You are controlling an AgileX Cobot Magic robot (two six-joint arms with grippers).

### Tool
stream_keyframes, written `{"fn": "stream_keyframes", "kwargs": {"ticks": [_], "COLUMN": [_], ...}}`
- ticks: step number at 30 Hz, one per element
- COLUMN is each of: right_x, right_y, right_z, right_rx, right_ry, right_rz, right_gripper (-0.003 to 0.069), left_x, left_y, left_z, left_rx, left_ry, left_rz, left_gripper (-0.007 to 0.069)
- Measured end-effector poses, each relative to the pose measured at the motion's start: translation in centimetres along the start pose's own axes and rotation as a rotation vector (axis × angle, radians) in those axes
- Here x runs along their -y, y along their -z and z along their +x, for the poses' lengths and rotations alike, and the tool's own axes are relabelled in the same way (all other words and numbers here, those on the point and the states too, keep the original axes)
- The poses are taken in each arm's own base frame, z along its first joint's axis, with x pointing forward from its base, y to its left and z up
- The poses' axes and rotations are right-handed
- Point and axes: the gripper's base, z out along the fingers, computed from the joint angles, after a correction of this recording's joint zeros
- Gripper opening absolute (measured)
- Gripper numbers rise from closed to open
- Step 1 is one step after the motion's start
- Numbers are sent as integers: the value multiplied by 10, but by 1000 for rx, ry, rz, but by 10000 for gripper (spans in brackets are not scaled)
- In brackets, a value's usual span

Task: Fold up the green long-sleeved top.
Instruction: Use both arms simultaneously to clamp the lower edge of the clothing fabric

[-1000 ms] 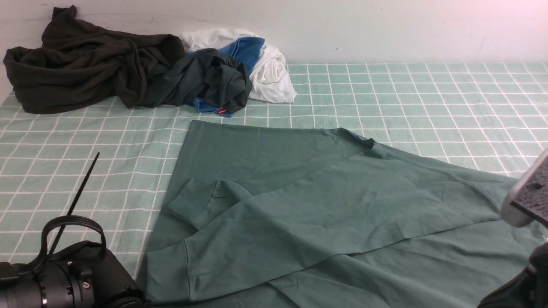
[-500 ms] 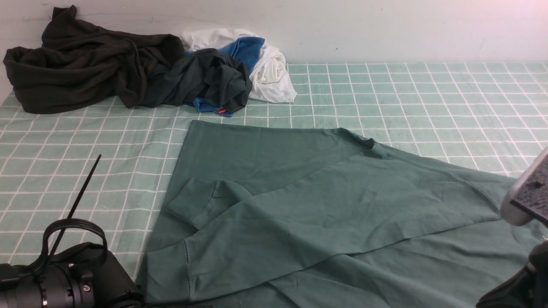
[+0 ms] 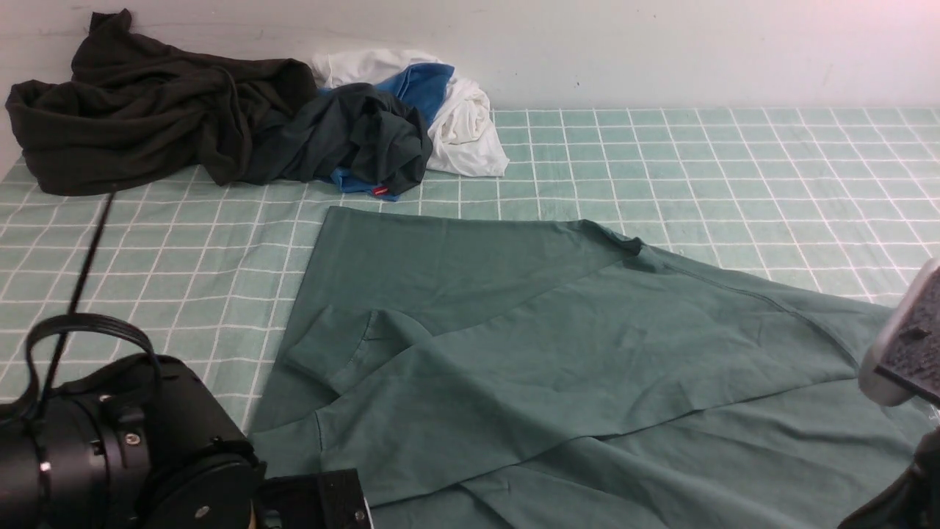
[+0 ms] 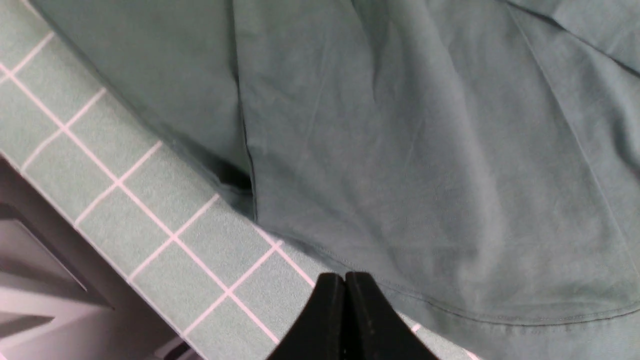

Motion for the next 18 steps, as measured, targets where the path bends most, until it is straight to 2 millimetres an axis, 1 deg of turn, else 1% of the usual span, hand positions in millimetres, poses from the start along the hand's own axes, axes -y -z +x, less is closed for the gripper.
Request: {"fn": "stream_keyframes", "kwargs": {"ticks": [1,3,4,5,6,7,8,9,10,12,14,16,17,18], "right_x": [0,-1,-1,-2,-2,-3,-4,-3,-3,-2,0,2,5,6], "right_y": [0,-9,-11,-23,-24,-36,-43,-50,-55,-68,-78,-83,-90,-90], "right_z": [0,3,4,11,12,20,26,30,33,42,49,54,60,59], "right_rx": [-2,-34,-44,-93,-99,-141,-157,-158,-156,-151,-145,-144,-150,-148], "right_ry": [9,65,74,119,125,163,179,208,219,264,308,341,404,416], "right_rz": [-1,-21,-26,-51,-53,-70,-75,-72,-67,-40,-8,17,55,65], "right_gripper": [0,46,57,123,131,211,255,334,367,468,542,566,589,591], "left_x": [0,4,5,9,9,12,12,13,13,13,13,13,13,13], "left_y": [1,9,10,14,13,15,17,18,18,18,18,18,18,18], "left_z": [2,15,17,25,26,30,31,31,31,31,31,31,30,29], "left_rx": [-7,-50,-57,-65,-69,-59,-50,-41,-37,-36,-32,-28,-14,-12], "left_ry": [3,23,26,37,37,45,49,52,53,54,54,54,54,54], "left_rz": [1,5,7,11,13,14,15,16,16,18,16,15,10,9], "left_gripper": [6,6,6,6,6,6,6,6,6,6,6,6,6,6]}}
